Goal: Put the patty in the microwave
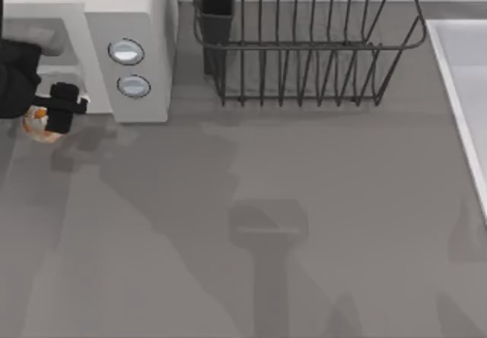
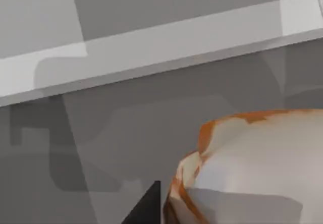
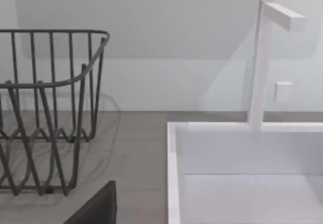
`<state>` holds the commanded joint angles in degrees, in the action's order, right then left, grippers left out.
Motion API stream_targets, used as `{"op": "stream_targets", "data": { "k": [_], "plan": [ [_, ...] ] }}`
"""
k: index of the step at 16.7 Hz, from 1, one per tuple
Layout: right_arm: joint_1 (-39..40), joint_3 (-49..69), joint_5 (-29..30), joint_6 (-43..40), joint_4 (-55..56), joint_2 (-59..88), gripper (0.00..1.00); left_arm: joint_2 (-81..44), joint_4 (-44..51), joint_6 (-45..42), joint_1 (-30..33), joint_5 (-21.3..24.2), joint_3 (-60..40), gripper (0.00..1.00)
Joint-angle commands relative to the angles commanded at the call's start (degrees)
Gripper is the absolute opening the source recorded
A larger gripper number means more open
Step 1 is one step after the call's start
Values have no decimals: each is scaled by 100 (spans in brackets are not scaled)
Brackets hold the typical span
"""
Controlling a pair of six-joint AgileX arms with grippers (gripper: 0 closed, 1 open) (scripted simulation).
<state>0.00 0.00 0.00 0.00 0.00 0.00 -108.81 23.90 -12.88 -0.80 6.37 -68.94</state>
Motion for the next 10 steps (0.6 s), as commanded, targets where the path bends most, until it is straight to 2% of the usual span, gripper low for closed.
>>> {"op": "stream_targets", "data": {
  "k": [6,10],
  "plan": [
    [0,0,0,0,0,0,100,-625,-4016,425,-440,339,866,0],
    [0,0,0,0,0,0,100,-768,-6150,653,-702,457,1667,0]
  ]
}}
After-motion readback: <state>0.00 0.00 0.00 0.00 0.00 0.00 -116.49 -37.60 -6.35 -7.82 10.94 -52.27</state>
